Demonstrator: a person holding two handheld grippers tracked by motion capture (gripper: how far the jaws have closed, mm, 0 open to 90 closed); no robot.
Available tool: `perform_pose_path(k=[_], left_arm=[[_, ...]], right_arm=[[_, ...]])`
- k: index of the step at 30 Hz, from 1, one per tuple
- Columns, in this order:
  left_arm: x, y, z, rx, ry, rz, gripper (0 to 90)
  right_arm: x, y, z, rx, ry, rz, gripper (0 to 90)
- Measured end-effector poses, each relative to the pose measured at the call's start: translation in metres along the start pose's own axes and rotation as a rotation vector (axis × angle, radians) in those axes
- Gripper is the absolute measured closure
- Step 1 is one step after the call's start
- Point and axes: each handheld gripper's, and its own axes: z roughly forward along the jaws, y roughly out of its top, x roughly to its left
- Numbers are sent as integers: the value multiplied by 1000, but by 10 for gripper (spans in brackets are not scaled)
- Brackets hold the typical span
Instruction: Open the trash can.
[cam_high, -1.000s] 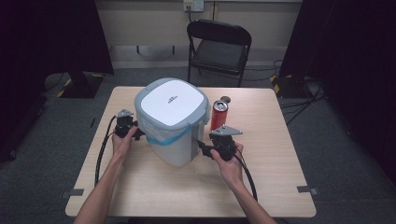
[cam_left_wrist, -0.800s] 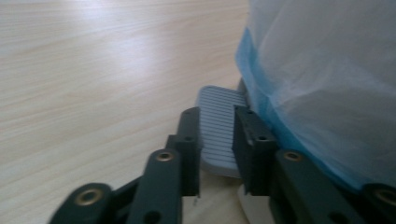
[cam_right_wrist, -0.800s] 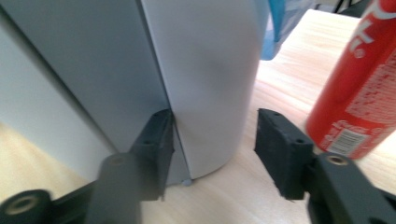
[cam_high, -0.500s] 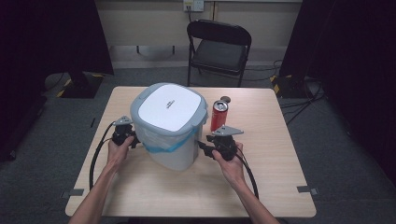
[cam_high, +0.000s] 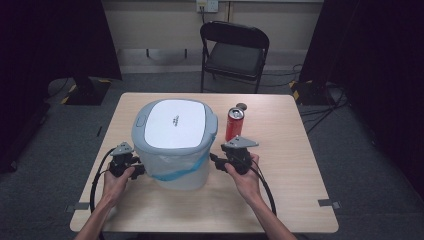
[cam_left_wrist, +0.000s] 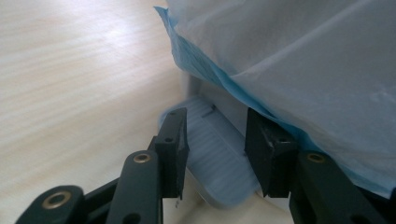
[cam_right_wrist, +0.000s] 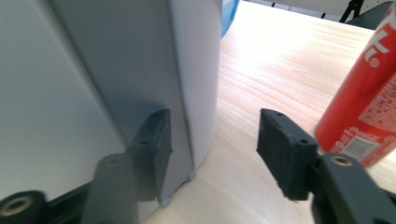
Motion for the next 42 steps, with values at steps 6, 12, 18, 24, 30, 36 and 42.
perform_pose_path(k=[6, 12, 18, 24, 30, 36, 42], left_arm=[[-14, -5, -4, 7, -22, 27, 570], [-24, -7, -6, 10, -22, 36, 592], [-29, -7, -6, 14, -23, 33, 636], [-26, -8, -6, 13, -17, 26, 525], [-26, -8, -6, 10, -24, 26, 549], [-34, -8, -3, 21, -51, 43, 582], [-40, -6, 1, 28, -59, 61, 579]], right_arm=[[7, -13, -21, -2, 6, 10, 408], [10, -26, -27, -7, 29, 49, 448], [5, -16, -14, -16, -29, 64, 605], [2, -15, -16, -9, -34, 47, 470], [17, -33, -35, 17, 58, 30, 406], [13, -31, -32, 7, 8, 48, 482], [0, -21, -15, -12, -45, 58, 546]])
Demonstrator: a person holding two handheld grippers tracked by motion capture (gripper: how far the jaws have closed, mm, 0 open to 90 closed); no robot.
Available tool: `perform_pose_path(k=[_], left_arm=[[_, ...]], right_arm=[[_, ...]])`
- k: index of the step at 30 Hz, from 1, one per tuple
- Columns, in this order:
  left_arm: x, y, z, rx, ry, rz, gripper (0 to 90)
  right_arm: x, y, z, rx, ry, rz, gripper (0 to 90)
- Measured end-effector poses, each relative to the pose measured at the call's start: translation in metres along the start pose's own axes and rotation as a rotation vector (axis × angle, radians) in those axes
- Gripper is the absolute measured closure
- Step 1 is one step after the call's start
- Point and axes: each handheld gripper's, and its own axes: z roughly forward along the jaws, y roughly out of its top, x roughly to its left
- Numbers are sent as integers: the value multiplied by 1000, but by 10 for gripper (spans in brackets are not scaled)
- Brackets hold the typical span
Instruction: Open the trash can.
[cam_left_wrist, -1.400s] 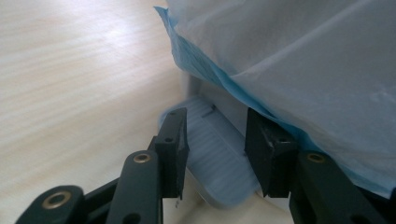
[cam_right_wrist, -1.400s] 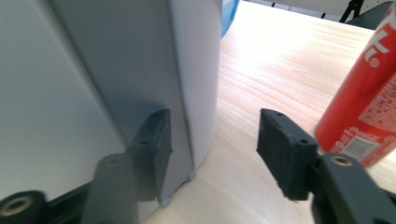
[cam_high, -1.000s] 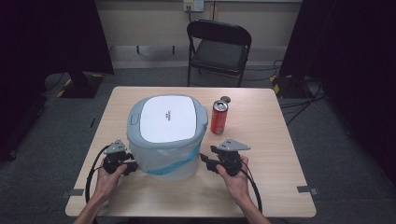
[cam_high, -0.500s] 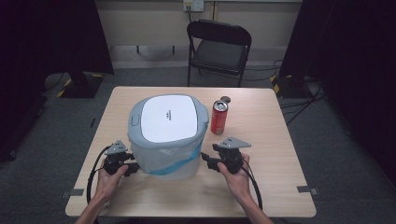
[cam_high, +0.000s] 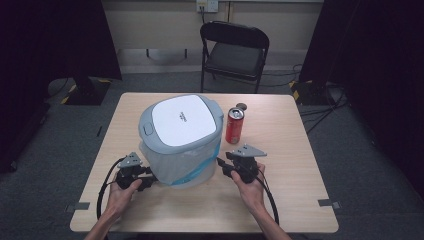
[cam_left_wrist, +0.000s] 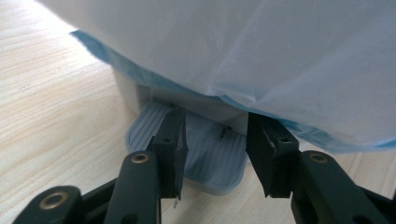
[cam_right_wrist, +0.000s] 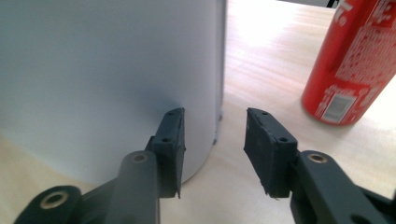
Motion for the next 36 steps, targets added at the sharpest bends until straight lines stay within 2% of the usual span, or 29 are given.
perform_pose_path(k=[4, 6, 8, 11, 15, 19, 21, 23, 25, 26, 29, 30, 32, 36], left_arm=[[3, -1, -4, 6, 4, 0, 502], [6, -2, -9, 11, 14, -7, 499], [11, -5, -14, 9, 32, -34, 499], [23, -10, -18, 20, 71, -61, 499], [43, -5, -12, -2, 122, -116, 496], [57, 2, -2, 2, 182, -124, 495], [60, 1, 4, 13, 158, -130, 497], [58, 0, 11, 64, 172, -93, 508], [57, -2, 9, 25, 149, -94, 538], [56, -1, 8, 25, 142, -92, 547], [51, -2, 8, 57, 119, -71, 601], [48, -4, 8, 55, 105, -82, 603], [43, -4, 7, 63, 83, -70, 603], [31, -7, 6, 66, 63, -54, 594]], right_arm=[[-5, 3, 6, 2, -21, 2, 451], [-6, 2, 3, 5, -4, 16, 424], [-4, 0, 0, 6, 7, 20, 423], [1, -2, -5, 9, 19, 10, 421], [8, -5, -6, 18, 45, 5, 420], [14, -6, -2, 31, 60, -8, 415], [16, -6, -2, 34, 56, -17, 415], [15, -5, -2, 37, 59, -13, 410], [14, -5, -1, 37, 52, -12, 414], [14, -4, 0, 36, 46, -12, 420], [11, -1, 5, 32, 42, 0, 444], [10, 0, 7, 28, 56, 0, 444], [11, 4, 14, 28, 65, -10, 445], [13, 13, 29, 24, 45, -30, 462]])
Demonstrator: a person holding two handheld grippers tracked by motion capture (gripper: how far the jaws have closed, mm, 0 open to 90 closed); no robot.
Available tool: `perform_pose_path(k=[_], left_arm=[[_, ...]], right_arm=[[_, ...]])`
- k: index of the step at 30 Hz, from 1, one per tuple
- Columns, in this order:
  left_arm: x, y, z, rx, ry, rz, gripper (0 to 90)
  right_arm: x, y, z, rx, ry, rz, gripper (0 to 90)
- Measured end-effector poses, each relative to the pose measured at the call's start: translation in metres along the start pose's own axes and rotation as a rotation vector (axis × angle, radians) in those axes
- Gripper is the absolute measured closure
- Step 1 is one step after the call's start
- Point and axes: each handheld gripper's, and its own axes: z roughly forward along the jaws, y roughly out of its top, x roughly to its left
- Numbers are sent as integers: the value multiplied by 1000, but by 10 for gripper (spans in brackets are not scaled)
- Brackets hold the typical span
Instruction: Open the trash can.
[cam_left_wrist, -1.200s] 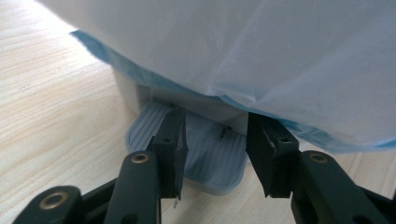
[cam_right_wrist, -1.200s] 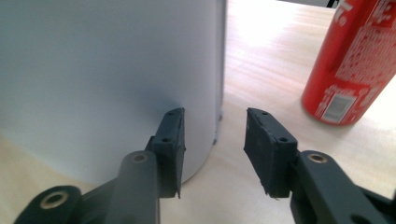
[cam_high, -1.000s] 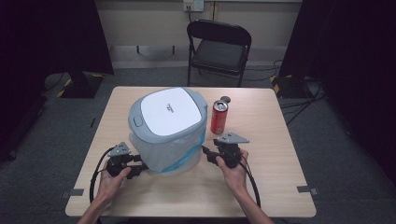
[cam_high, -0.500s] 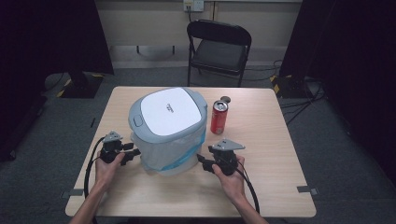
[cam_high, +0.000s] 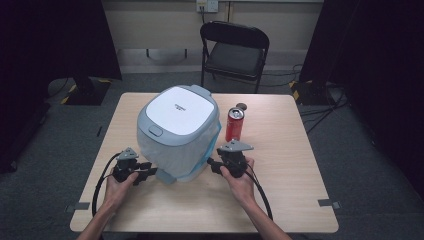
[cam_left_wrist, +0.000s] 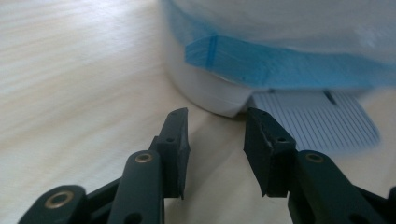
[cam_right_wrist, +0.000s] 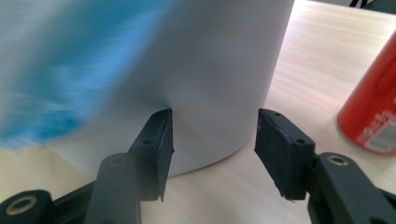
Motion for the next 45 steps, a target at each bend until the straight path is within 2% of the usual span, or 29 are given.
perform_pose_path(k=[3, 6, 8, 11, 14, 18, 20, 23, 24, 25, 27, 28, 29, 31, 34, 36, 38, 43, 45], left_arm=[[-7, -1, 0, -1, -2, 10, 570], [-6, 0, -2, -2, -17, 6, 522], [-2, 1, -3, 3, 9, -4, 511], [12, 5, -8, -23, 53, -38, 511], [29, 16, -10, -59, 98, -61, 507], [52, 34, -3, -111, 114, -112, 503], [60, 44, 2, -108, 130, -112, 501], [72, 57, 8, -144, 129, -143, 498], [73, 62, 11, -149, 134, -140, 496], [74, 65, 13, -159, 134, -134, 494], [74, 71, 18, -148, 99, -121, 481], [71, 74, 19, -161, 93, -112, 478], [68, 75, 20, -181, 67, -110, 478], [65, 76, 20, -189, 74, -108, 540], [63, 73, 16, -180, 48, -106, 598], [58, 72, 11, -180, 37, -88, 676], [52, 69, 8, -175, 35, -77, 702], [42, 60, -1, -168, 0, -66, 716], [39, 56, -4, -167, 3, -66, 718]], right_arm=[[-4, 6, 8, -5, -15, 16, 467], [-7, 8, 14, -14, -35, 26, 456], [-8, 9, 13, -16, -45, 34, 446], [-9, 9, 11, -23, -87, 20, 435], [-13, 11, 8, -35, -113, 27, 435], [-16, 11, 8, -49, -142, 41, 435], [-17, 11, 10, -50, -144, 50, 435], [-17, 11, 14, -51, -159, 50, 435], [-17, 12, 15, -50, -157, 53, 435], [-17, 13, 17, -47, -159, 50, 435], [-15, 16, 20, -55, -160, 45, 435], [-14, 18, 21, -59, -159, 38, 471], [-12, 19, 22, -57, -179, 36, 474], [-13, 21, 24, -56, -179, 37, 496], [-15, 22, 26, -58, -167, 27, 529], [-16, 23, 28, -61, -158, 33, 540], [-19, 25, 32, -65, -151, 47, 607], [-23, 31, 39, -57, -159, 47, 667], [-23, 33, 41, -52, -154, 51, 683]])
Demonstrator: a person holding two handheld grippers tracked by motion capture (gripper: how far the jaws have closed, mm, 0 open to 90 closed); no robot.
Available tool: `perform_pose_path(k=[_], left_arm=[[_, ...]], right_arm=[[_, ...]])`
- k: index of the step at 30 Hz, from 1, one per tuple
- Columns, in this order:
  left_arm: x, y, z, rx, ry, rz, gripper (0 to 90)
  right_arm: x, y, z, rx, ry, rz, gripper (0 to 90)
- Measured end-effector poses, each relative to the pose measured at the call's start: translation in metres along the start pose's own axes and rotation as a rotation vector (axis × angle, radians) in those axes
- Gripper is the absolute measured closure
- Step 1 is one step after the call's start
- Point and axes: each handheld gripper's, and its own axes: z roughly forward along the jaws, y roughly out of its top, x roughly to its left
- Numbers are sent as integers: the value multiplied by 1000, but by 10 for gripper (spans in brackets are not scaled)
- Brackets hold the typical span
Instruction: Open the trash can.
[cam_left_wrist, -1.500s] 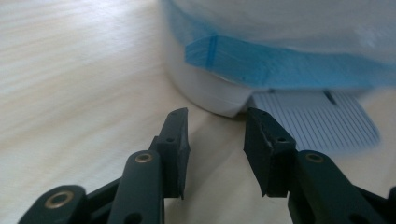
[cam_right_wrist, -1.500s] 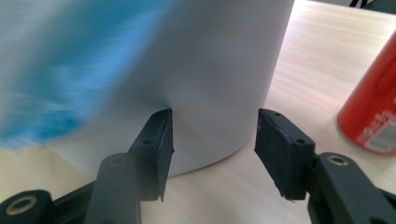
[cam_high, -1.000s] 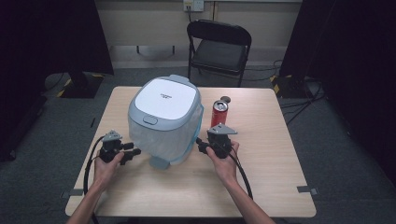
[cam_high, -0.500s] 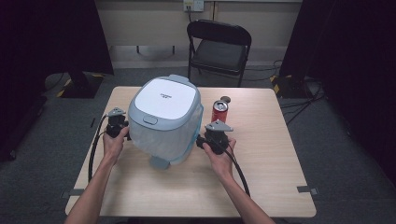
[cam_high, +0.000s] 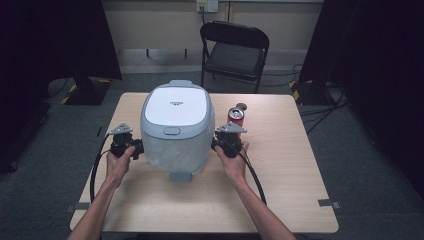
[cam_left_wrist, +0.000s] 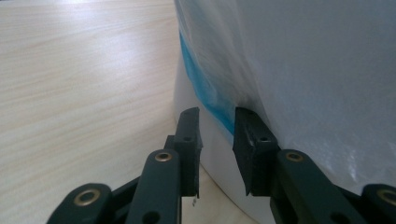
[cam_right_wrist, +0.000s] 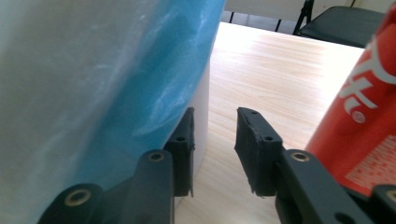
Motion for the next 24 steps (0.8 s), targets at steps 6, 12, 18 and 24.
perform_pose_path(k=[6, 12, 18, 24], left_arm=[[-5, -5, -9, 9, -3, 20, 751], [-12, -11, -19, 9, 13, 41, 759], [-6, -7, -19, 34, 128, 24, 552], [2, -2, -2, 22, 147, -1, 560]], right_arm=[[5, 0, -1, 7, 57, -9, 799], [12, 0, -13, 26, 106, -53, 826], [13, 0, -19, 51, 47, -88, 545], [8, -2, -6, 42, 26, -67, 500]])
